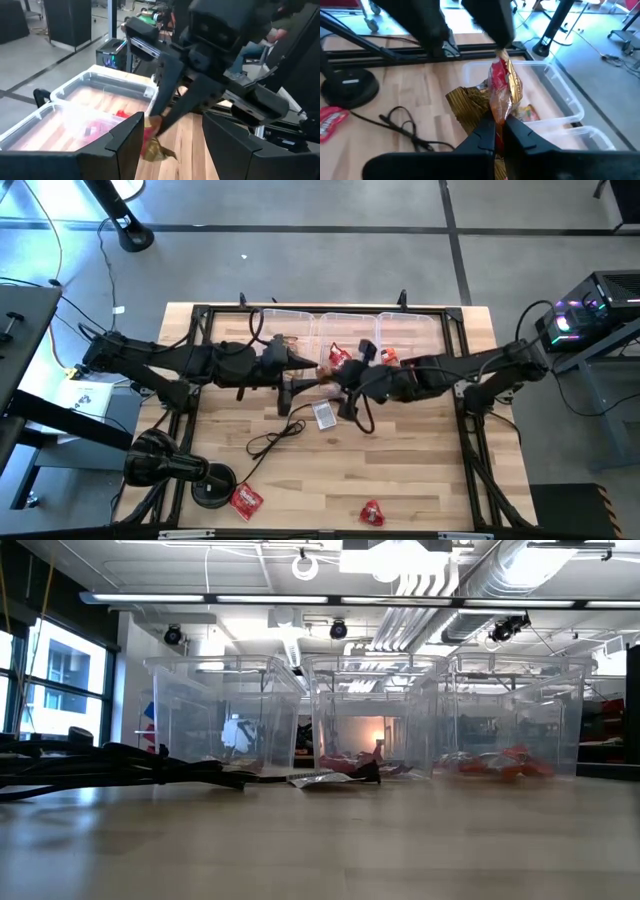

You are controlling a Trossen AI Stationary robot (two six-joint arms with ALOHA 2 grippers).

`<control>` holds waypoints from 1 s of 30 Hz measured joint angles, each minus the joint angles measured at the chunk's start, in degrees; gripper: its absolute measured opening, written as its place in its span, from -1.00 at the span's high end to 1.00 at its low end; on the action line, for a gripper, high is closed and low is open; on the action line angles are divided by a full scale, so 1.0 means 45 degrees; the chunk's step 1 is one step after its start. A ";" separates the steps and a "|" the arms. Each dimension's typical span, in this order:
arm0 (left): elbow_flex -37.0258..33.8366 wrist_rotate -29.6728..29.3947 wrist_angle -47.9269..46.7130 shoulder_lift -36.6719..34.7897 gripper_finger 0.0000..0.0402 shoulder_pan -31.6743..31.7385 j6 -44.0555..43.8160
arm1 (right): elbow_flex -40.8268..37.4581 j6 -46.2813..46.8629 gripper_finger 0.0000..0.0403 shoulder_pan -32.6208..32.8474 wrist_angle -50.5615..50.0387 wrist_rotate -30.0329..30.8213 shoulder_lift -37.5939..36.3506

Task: Sort candy
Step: Put the gold candy pack into the left transparent bin

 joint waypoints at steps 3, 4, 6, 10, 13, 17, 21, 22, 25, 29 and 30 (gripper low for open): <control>0.0012 -0.0004 -0.0016 0.0082 0.02 -0.0001 0.0002 | 0.0000 -0.0347 1.00 -0.0216 0.0263 -0.0125 0.0061; 0.0015 -0.0011 -0.0059 0.0119 0.02 0.0000 0.0007 | 0.0000 -0.0498 1.00 -0.0263 0.0385 -0.0124 0.0083; 0.0015 -0.0211 -0.0420 0.0226 0.02 0.0022 0.0012 | 0.0000 -0.0757 1.00 -0.0281 0.0751 -0.0124 0.0097; 0.0015 -0.1150 -0.0849 0.0210 0.02 0.0077 0.0007 | 0.0000 -0.1024 1.00 -0.0189 0.0948 -0.0019 0.0078; -0.0005 -0.1455 -0.0188 -0.0005 0.02 0.0090 0.0286 | 0.0000 -0.0824 1.00 -0.0118 0.0098 0.0129 0.0037; 0.0024 -0.1632 0.0638 -0.0370 0.02 0.0100 0.1080 | 0.0000 -0.0618 1.00 -0.0164 -0.0080 0.0171 0.0049; 0.0000 -0.1433 0.0200 -0.0287 0.02 0.0346 0.0740 | 0.0000 -0.1356 1.00 -0.0159 0.0963 0.0468 0.0039; 0.0000 -0.1259 0.0176 -0.0277 0.02 0.0430 0.0538 | 0.0000 -0.1399 1.00 -0.0154 0.1100 0.0481 0.0039; 0.0000 -0.0989 -0.0038 -0.0282 0.02 0.0601 0.0269 | 0.0000 -0.1574 1.00 -0.0157 0.1610 0.0310 0.0039; 0.0000 -0.0855 -0.0388 -0.0277 0.02 0.0826 -0.0139 | 0.0000 -0.2250 1.00 -0.0060 0.2149 0.0597 0.0039; 0.0000 -0.0616 -0.0379 -0.0277 0.02 0.0872 -0.0280 | 0.0000 -0.2366 1.00 -0.0052 0.2180 0.0641 0.0039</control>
